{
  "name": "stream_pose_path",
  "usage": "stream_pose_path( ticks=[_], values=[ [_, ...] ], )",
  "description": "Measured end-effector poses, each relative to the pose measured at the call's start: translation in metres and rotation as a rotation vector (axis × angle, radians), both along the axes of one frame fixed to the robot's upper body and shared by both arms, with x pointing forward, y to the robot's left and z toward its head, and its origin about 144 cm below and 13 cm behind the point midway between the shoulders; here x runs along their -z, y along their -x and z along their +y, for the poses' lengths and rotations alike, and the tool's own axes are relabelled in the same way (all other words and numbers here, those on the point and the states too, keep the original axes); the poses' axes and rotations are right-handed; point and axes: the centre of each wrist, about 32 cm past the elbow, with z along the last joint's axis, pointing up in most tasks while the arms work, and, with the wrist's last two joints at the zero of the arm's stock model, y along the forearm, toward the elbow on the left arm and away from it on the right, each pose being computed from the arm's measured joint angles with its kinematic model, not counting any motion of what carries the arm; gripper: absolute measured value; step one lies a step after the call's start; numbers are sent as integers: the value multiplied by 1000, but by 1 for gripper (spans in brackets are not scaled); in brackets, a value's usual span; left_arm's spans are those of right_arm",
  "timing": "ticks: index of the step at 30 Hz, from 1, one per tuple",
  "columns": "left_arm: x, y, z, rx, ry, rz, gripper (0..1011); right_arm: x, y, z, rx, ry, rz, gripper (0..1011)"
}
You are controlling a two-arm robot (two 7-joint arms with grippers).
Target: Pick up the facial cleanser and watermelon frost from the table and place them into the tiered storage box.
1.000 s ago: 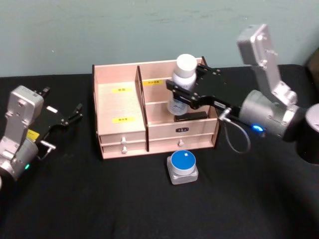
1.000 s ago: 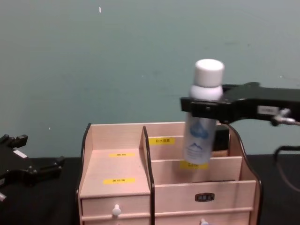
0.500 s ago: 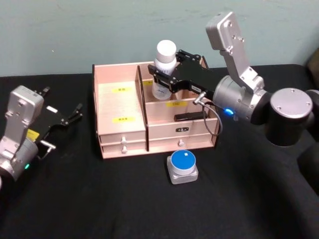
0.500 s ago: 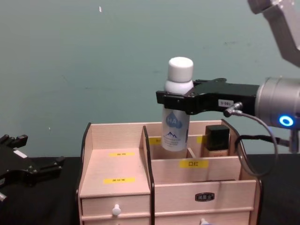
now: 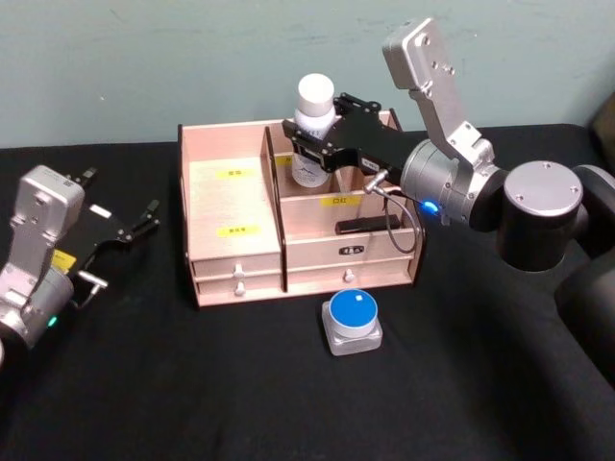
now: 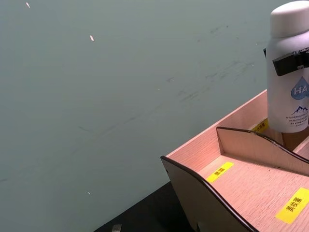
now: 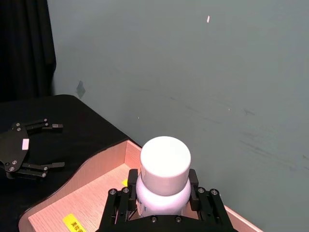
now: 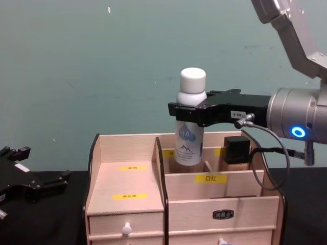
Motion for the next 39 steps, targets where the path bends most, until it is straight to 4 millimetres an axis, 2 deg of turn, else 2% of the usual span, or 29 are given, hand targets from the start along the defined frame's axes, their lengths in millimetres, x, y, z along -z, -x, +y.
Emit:
stream_pose_path(
  ticks=[16, 39],
  values=[
    [0, 0, 0, 0, 0, 0, 1010, 5, -5, 4, -2, 8, 15, 594],
    [0, 0, 0, 0, 0, 0, 1010, 19, -14, -1, 5, 7, 92, 593]
  ],
)
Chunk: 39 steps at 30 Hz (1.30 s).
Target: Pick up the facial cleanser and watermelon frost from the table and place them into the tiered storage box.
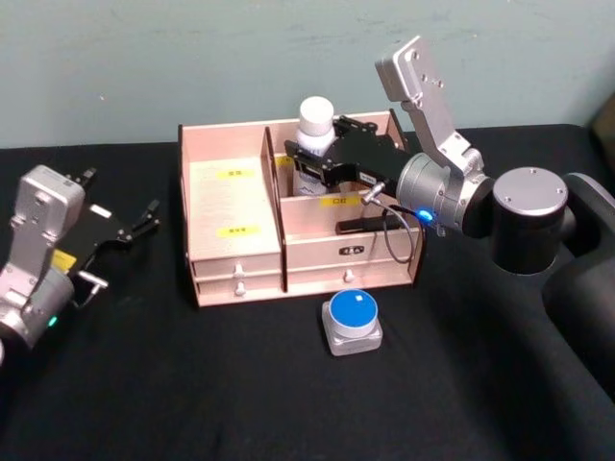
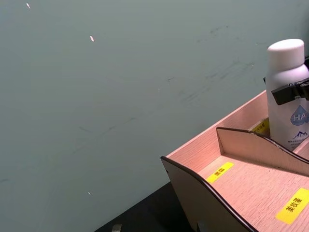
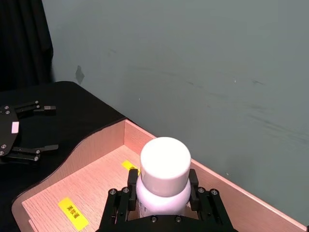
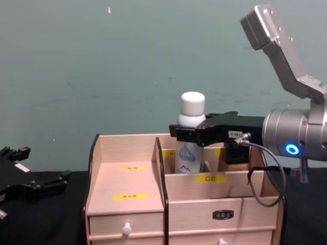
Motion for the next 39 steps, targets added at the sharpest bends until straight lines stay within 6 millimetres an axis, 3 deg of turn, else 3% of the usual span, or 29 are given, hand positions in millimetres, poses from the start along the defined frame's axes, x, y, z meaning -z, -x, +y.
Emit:
stream_pose_path(
  ticks=[19, 39],
  values=[
    [0, 0, 0, 0, 0, 0, 1009, 5, -15, 10, -22, -8, 67, 593],
    [0, 0, 0, 0, 0, 0, 1010, 6, -16, 11, -14, 9, 79, 593]
  ],
)
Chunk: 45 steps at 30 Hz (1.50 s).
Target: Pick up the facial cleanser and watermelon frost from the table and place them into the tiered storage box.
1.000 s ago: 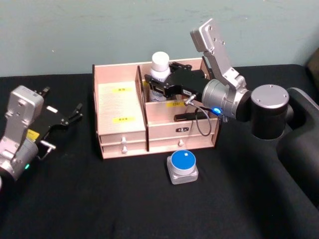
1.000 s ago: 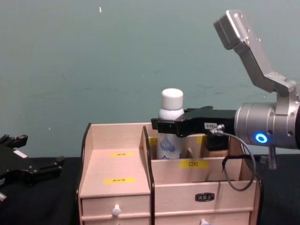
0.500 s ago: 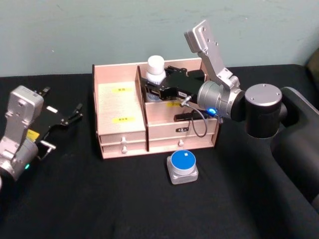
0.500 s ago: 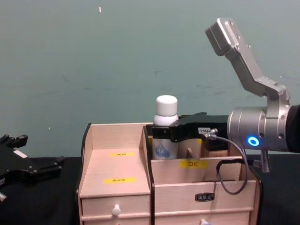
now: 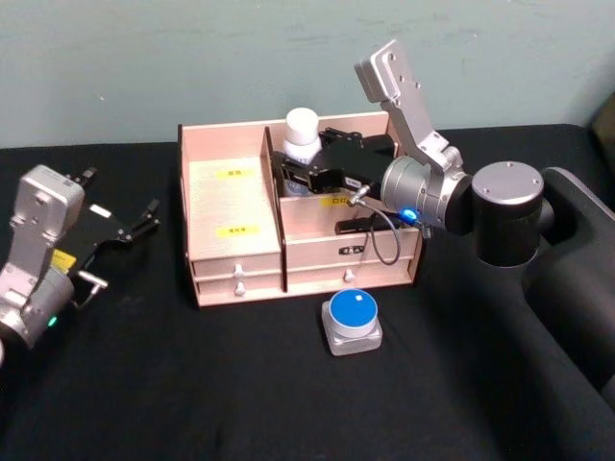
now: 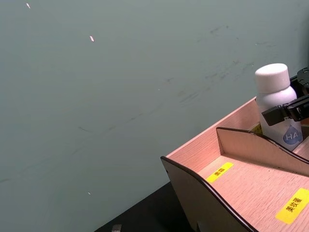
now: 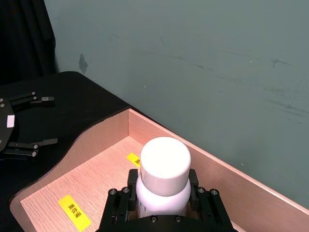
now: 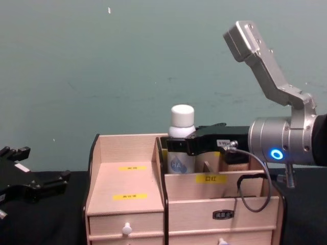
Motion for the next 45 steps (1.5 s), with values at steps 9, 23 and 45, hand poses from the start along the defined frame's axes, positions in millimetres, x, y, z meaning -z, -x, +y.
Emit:
stream_pose_path(
  ticks=[9, 23, 45],
  values=[
    [0, 0, 0, 0, 0, 0, 1009, 0, 0, 0, -1, -2, -2, 742],
    [0, 0, 0, 0, 0, 0, 1010, -4, 2, -2, -11, 4, -5, 1000],
    [0, 0, 0, 0, 0, 0, 1010, -76, 78, -40, -86, 147, -11, 1000]
  ],
)
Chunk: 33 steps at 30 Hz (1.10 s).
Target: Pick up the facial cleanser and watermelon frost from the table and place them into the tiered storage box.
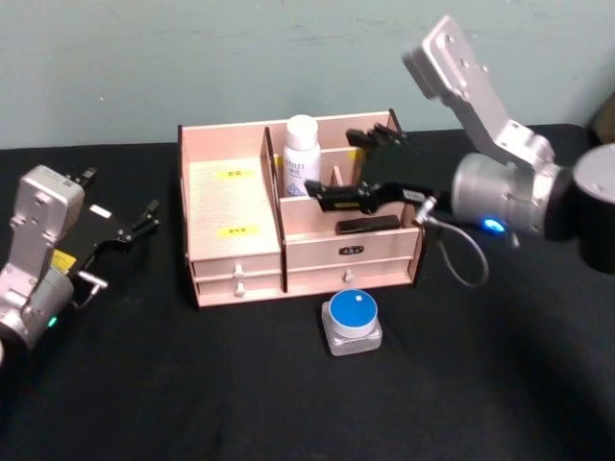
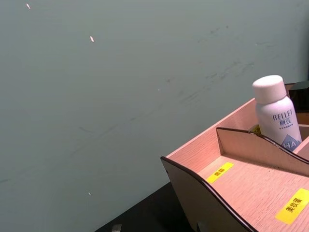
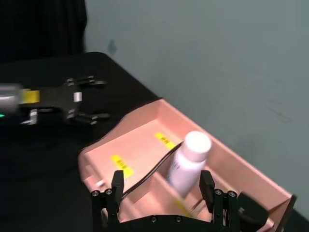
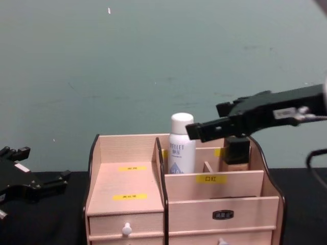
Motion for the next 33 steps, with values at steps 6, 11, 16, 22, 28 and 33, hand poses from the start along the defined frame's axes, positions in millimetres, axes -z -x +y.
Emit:
stream_pose_path(
  ticks=[6, 11, 16, 22, 28, 33],
  values=[
    [0, 0, 0, 0, 0, 0, 1010, -1, 35, -17, -39, 1, 23, 1000],
    [0, 0, 0, 0, 0, 0, 1010, 3, 56, -27, -59, 11, 39, 1000],
    [0, 0, 0, 0, 0, 0, 1010, 10, 78, -36, -86, 25, 54, 1000],
    [0, 0, 0, 0, 0, 0, 1009, 23, 92, -42, -91, 36, 83, 1000],
    [0, 0, 0, 0, 0, 0, 1010, 44, 98, -47, -72, 53, 146, 1000],
    [0, 0, 0, 0, 0, 0, 1009, 56, 96, -49, -48, 61, 182, 1000]
  ],
)
